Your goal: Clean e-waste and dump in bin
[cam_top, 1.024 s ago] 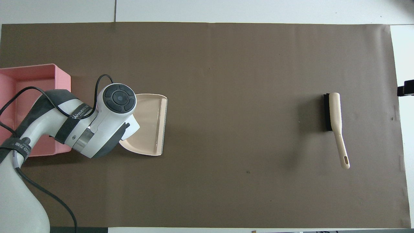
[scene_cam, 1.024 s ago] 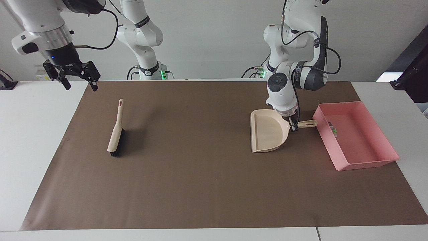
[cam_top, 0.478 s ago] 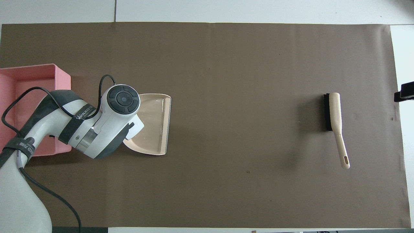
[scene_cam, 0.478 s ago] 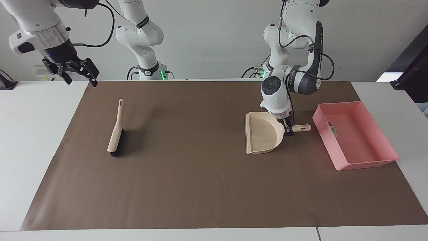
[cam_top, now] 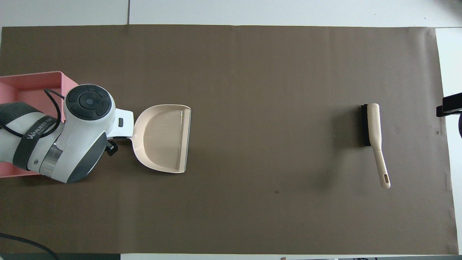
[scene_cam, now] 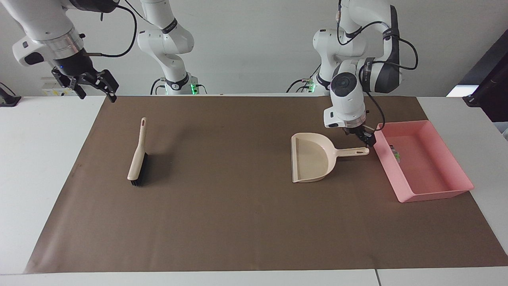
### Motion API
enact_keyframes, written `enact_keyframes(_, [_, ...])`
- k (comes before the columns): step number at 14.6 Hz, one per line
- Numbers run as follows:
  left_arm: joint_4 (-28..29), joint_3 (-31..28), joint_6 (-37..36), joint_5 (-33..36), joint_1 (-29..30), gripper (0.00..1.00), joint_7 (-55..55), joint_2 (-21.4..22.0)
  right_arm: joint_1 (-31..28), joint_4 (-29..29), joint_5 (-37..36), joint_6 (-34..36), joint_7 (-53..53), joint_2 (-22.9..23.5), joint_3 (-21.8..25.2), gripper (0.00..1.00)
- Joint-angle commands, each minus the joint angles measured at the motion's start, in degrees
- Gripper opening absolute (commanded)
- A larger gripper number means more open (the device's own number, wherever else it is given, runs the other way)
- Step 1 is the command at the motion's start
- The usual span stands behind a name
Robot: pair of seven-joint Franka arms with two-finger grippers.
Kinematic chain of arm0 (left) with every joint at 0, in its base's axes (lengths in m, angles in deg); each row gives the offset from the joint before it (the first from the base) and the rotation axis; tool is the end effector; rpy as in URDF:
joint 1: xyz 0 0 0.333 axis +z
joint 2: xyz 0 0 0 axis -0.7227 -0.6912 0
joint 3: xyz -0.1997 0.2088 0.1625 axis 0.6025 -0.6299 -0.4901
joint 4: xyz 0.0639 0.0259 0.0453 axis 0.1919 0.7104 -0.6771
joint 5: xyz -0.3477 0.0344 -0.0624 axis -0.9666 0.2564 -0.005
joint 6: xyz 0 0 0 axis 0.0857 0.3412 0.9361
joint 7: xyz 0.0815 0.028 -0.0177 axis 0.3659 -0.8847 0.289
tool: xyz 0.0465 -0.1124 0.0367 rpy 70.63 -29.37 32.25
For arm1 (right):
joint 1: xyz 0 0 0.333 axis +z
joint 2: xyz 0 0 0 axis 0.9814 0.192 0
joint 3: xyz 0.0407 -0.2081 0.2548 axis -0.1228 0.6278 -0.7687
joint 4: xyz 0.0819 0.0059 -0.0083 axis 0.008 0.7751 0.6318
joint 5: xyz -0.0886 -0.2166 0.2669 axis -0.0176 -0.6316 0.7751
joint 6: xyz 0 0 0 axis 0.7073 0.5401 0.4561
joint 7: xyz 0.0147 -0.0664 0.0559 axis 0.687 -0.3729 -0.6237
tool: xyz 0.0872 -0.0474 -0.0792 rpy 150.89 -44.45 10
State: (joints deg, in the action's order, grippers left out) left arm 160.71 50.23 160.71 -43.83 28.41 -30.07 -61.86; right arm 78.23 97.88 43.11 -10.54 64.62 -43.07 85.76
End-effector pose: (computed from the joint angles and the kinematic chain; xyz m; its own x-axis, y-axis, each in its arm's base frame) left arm 0.4803 -0.1064 0.4263 0.7589 -0.5631 -0.3270 -0.6477 -0.7046 -0.2898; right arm 0.4859 -0.0514 0.6434 0.9898 -0.1411 -0.0175 -0.1407 -0.9898 0.0212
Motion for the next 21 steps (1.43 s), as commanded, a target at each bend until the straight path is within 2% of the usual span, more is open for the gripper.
enact_keyframes(1, [-1.4, 0.0, -0.3, -8.4, 4.2, 0.98, -12.3, 0.1, -1.4, -0.5, -1.0, 1.2, -0.8, 0.0, -1.5, 0.99])
enact_keyframes(3, [-4.5, -0.2, -0.3, -14.6, 7.1, 0.98, -14.3, 0.2, -1.5, 0.2, -0.8, 1.2, -0.9, -0.6, -1.6, 0.99])
enact_keyframes(7, [-14.6, -0.5, -3.7, -22.8, 12.5, 0.98, -14.6, 0.5, -1.4, 0.3, -0.2, 1.1, -0.9, -0.6, -1.6, 0.99])
enact_keyframes(10, [-24.3, -0.5, -12.7, -24.1, 15.7, 0.98, -14.3, 0.2, -1.3, 0.3, -0.2, 1.1, -0.9, -0.6, -1.6, 0.99])
enact_keyframes(13, [-30.0, -0.8, -17.7, -26.0, 17.1, 0.98, -13.7, 0.3, -1.3, 0.3, -0.2, 1.1, -0.9, -0.6, -1.6, 0.99])
enact_keyframes(17, [-30.3, -0.8, -21.0, -25.7, 17.6, 0.98, -12.9, 3.0, -1.3, 0.3, -0.2, 1.1, -0.9, -0.6, -1.6, 0.99])
enact_keyframes(21, [-29.9, -1.0, -21.0, -25.7, 17.6, 0.98, -12.5, 3.2, -1.3, 0.3, -0.2, 1.1, -0.9, -0.6, -1.6, 0.99])
